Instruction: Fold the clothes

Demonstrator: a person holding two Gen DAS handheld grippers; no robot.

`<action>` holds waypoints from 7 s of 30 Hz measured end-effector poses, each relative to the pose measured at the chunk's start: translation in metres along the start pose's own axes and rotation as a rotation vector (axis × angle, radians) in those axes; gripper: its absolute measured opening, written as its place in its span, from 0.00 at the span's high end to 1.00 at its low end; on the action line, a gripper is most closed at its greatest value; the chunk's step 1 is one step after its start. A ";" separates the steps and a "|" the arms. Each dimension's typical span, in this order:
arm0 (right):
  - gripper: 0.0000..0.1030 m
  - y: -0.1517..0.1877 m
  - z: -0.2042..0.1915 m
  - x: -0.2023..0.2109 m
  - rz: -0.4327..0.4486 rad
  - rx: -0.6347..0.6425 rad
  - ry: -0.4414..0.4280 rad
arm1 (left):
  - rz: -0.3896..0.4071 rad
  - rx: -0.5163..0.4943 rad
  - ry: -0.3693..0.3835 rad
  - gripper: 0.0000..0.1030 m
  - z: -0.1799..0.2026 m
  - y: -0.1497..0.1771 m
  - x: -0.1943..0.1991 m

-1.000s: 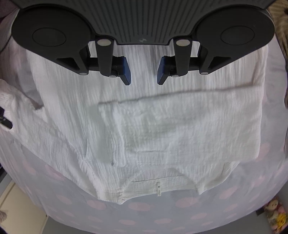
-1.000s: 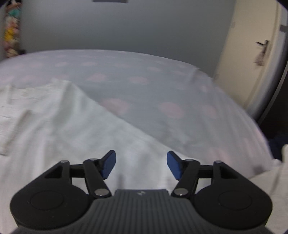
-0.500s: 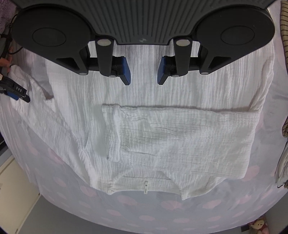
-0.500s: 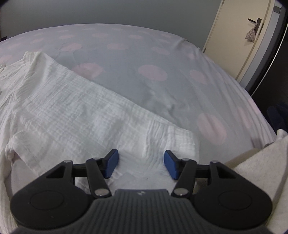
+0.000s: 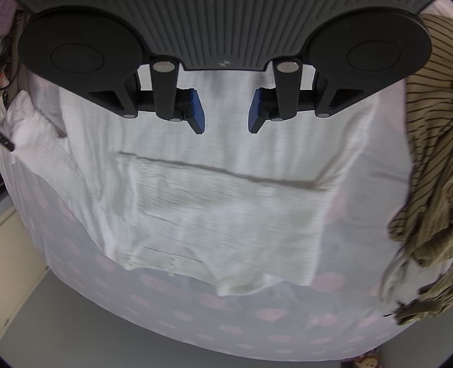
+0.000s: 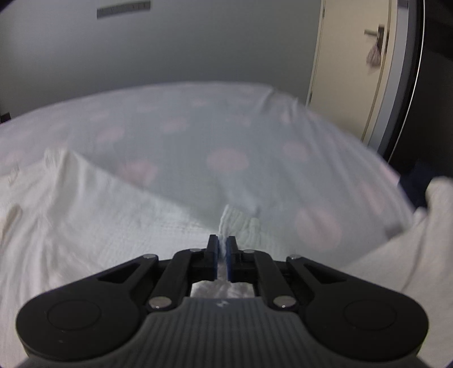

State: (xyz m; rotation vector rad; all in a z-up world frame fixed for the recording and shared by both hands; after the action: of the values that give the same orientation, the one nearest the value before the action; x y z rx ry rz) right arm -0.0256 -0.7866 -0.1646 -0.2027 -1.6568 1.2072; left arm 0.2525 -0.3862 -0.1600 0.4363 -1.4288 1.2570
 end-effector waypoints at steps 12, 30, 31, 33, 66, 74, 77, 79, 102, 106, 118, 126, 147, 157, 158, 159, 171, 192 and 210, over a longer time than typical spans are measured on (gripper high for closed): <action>0.94 -0.102 0.049 -0.011 -0.236 -0.251 -0.403 | 0.044 0.152 0.079 0.68 -0.058 0.017 0.022; 0.97 -0.175 0.018 0.048 -0.184 -0.320 -0.478 | 0.075 0.233 0.147 0.61 -0.093 0.030 0.039; 0.97 -0.183 0.007 0.056 -0.173 -0.301 -0.496 | 0.076 0.241 0.152 0.61 -0.095 0.032 0.039; 0.97 -0.197 -0.017 0.071 -0.156 -0.262 -0.539 | 0.075 0.260 0.164 0.61 -0.099 0.035 0.039; 0.83 -0.090 -0.401 0.007 -0.455 0.052 -0.797 | 0.040 0.177 0.158 0.60 -0.150 -0.002 0.013; 0.82 -0.076 -0.335 -0.014 -0.444 0.073 -0.676 | 0.018 0.111 0.167 0.60 -0.123 -0.015 -0.004; 0.79 -0.067 -0.298 -0.023 -0.441 0.080 -0.614 | 0.013 0.073 0.173 0.60 -0.106 -0.023 -0.011; 0.77 -0.060 -0.270 -0.028 -0.437 0.081 -0.563 | 0.007 0.050 0.179 0.60 -0.095 -0.029 -0.017; 0.96 0.015 -0.132 -0.038 -0.414 0.055 -0.337 | -0.119 0.020 0.073 0.60 -0.090 -0.015 -0.062; 0.97 0.021 -0.115 -0.047 -0.455 -0.011 -0.346 | -0.115 0.013 0.067 0.60 -0.088 -0.016 -0.065; 0.68 -0.039 -0.140 -0.055 -0.348 0.020 -0.423 | 0.020 -0.079 0.143 0.60 -0.037 -0.096 -0.079; 0.63 -0.075 -0.161 -0.110 -0.311 -0.029 -0.418 | 0.001 -0.081 0.113 0.69 -0.018 -0.133 -0.130; 0.82 -0.073 -0.138 -0.148 -0.306 -0.093 -0.360 | 0.054 -0.231 0.086 0.93 0.016 -0.139 -0.139; 0.70 -0.025 -0.137 -0.090 -0.344 -0.076 -0.460 | 0.060 -0.208 0.069 0.84 -0.003 -0.106 -0.093; 0.69 -0.019 -0.138 -0.092 -0.359 -0.087 -0.458 | 0.059 -0.200 0.073 0.84 -0.006 -0.101 -0.088; 0.70 -0.014 -0.137 -0.094 -0.373 -0.118 -0.466 | 0.060 -0.194 0.076 0.84 -0.009 -0.096 -0.083; 0.97 0.000 -0.131 -0.095 -0.381 -0.123 -0.395 | 0.008 -0.112 -0.007 0.84 -0.066 -0.039 -0.039; 0.66 0.072 -0.079 0.134 -0.327 0.247 -0.568 | -0.210 -0.620 0.148 0.71 -0.047 0.099 0.091; 0.54 0.149 -0.114 0.269 -0.355 0.915 -0.754 | -0.354 -1.023 0.163 0.58 -0.037 0.213 0.127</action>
State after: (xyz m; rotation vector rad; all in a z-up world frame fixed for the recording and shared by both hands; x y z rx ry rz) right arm -0.1172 -0.4748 -0.1168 1.1821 -1.4423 1.7265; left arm 0.0568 -0.2298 -0.1491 -0.1194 -1.5621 0.1794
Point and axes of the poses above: each gripper's, at about its wrist camera, not at the fingertips, and x roughly against the way its jaws point, z to its right, y to its underside, the point moved 5 cm from there along -x, roughly the way its jaws point, and after that the axes turned 1 degree about -z, right-handed, at the moved point
